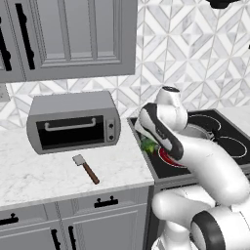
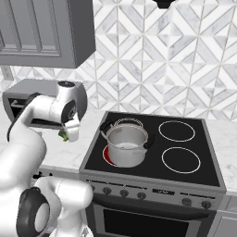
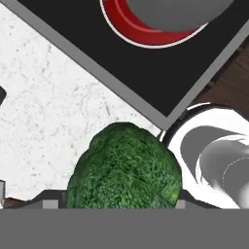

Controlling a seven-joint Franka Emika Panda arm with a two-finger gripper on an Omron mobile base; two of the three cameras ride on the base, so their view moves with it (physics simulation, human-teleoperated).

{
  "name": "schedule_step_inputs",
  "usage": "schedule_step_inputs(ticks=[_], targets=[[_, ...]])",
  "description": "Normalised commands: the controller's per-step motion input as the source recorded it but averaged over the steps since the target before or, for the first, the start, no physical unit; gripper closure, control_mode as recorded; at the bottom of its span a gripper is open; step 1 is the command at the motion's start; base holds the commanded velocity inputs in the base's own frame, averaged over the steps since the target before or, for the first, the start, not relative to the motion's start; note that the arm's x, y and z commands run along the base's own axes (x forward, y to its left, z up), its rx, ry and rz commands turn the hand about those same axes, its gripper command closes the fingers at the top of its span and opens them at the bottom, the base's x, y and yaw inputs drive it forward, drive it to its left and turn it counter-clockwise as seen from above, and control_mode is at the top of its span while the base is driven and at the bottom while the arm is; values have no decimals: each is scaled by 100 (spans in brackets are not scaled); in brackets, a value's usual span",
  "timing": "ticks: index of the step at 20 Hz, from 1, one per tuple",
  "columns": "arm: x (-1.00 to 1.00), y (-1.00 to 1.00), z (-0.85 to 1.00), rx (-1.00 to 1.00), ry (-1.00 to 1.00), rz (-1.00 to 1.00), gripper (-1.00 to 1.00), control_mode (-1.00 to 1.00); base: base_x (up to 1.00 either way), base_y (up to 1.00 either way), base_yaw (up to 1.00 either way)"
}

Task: Put the carrot and broccoli in the pot. Retrieve the spatula and lightly stir the vegetables in the pot.

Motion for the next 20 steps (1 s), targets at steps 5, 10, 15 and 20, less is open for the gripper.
schedule_step_inputs(ticks=[5, 10, 15, 20], targets=[[18, -100, 46, 0, 26, -10, 100, -100, 0, 0, 0], [67, -100, 1, -2, 15, -8, 100, -100, 0, 0, 0], [67, -91, -23, -3, 3, -6, 100, -100, 0, 0, 0], [48, -63, -72, -1, 0, -1, 100, -100, 0, 0, 0]])
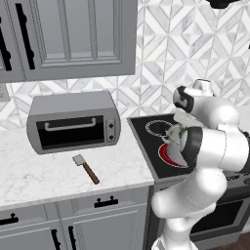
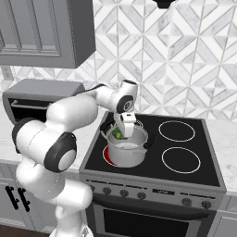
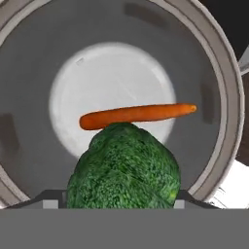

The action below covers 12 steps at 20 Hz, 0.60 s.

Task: Put the carrot and broccoli in the pot. Retrieve the spatula and lightly stir the vegetables in the pot.

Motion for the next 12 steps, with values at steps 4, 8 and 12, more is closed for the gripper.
schedule_step_inputs(ticks=[4, 8, 12], targets=[[45, -8, -67, 0, 0, 0, 100, -100, 0, 0, 0], [19, 17, -53, 0, 0, 0, 100, -100, 0, 0, 0], [9, 28, -45, 0, 0, 0, 100, -100, 0, 0, 0]])
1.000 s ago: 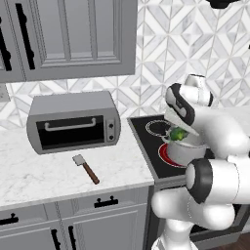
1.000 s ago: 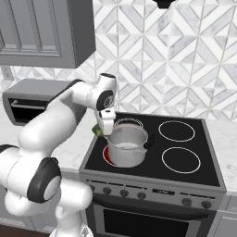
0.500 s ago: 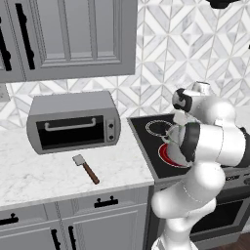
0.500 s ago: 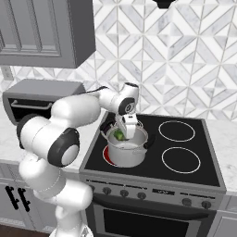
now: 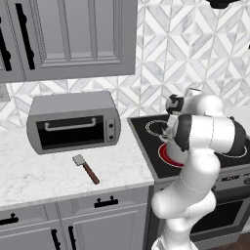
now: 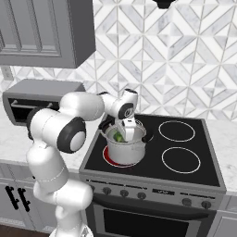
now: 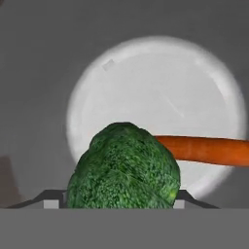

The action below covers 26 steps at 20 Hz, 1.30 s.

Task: Put the carrot and broccoli in the pot. Retrieve the spatula and lightly stir the vegetables in the pot.

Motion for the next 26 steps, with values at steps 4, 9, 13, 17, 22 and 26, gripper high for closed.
schedule_step_inputs(ticks=[4, 9, 13, 17, 22, 26], targets=[[0, 16, -24, 0, 0, 0, 100, -100, 0, 0, 0], [-43, -1, 0, 0, -1, 0, 100, -100, 0, 0, 0], [-43, 0, 0, 0, -2, 0, -100, -100, 0, 0, 0], [-20, 0, 2, 2, -8, 0, -100, -100, 0, 0, 0], [-15, 0, 38, 5, -12, 0, -100, -100, 0, 0, 0], [0, 0, 66, 2, -6, 2, -100, -100, 0, 0, 0]])
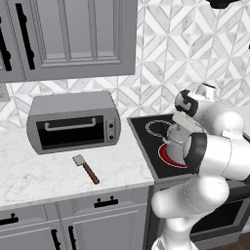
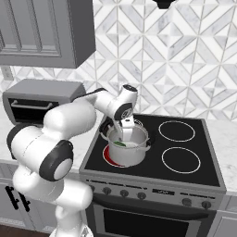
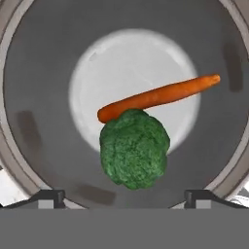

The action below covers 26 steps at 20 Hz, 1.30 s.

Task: Put the carrot and broccoli in the pot. Retrieve the spatula and lightly stir the vegetables in the pot.

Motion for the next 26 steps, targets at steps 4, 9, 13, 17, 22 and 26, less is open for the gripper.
schedule_step_inputs(ticks=[4, 9, 13, 17, 22, 26], targets=[[-7, 3, 79, 0, -4, 9, -100, -100, 0, 0, 0], [-23, 35, 49, 0, 0, 26, -100, -100, 0, 0, 0], [-5, 0, -1, 0, 2, 9, -100, -100, 0, 0, 0], [-31, 75, -3, 0, -6, 31, -100, -100, 0, 0, 0], [-49, 100, -32, -4, -17, 59, -100, -100, 0, 0, 0], [-28, 70, -37, -13, -3, 34, -100, -100, 0, 0, 0]])
